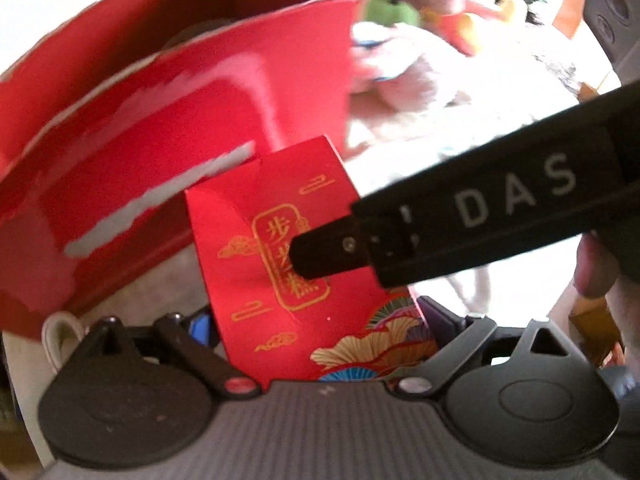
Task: Organize objects
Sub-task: 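Lift the red carton with the right gripper and carry it over the box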
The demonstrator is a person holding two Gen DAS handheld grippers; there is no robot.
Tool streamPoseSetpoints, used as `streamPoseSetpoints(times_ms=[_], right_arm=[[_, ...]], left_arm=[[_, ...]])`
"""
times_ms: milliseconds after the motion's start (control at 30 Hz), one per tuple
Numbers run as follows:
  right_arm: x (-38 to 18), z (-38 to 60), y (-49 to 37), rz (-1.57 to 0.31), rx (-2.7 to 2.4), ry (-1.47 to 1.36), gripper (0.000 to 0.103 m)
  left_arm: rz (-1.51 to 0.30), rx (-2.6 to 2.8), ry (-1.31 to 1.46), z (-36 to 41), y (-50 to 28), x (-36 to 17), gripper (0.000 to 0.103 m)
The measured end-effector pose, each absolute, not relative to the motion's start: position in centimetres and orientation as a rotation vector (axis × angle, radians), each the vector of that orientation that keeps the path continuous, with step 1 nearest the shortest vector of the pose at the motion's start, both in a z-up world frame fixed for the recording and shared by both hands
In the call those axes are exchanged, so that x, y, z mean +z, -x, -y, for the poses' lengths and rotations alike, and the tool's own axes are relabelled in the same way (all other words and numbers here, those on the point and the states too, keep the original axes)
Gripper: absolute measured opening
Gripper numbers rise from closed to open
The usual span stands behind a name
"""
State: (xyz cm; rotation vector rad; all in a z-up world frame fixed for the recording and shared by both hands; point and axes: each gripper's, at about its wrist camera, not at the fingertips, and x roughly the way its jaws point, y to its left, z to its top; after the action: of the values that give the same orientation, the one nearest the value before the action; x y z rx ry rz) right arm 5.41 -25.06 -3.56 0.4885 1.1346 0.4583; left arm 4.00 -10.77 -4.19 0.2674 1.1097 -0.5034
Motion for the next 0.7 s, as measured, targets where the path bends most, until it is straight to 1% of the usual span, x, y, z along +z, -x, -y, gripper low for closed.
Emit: streamPoseSetpoints(times_ms=[200, 500, 700], right_arm=[[-2.2, 28.2, -3.4, -1.088, 0.392, -0.547, 0.051], [1.1, 31.8, -0.5, -0.926, 0.246, -0.550, 0.051], [3.5, 32.7, 0.2, -0.827, 0.200, -0.534, 0.051]], left_arm=[[-1.060, -0.618, -0.335, 13.2, -3.3, -2.5, 0.095], [-0.931, -0.767, -0.389, 19.2, -3.1, 1.0, 0.095], [-0.802, -0.799, -0.368, 19.3, -3.6, 4.5, 0.094]])
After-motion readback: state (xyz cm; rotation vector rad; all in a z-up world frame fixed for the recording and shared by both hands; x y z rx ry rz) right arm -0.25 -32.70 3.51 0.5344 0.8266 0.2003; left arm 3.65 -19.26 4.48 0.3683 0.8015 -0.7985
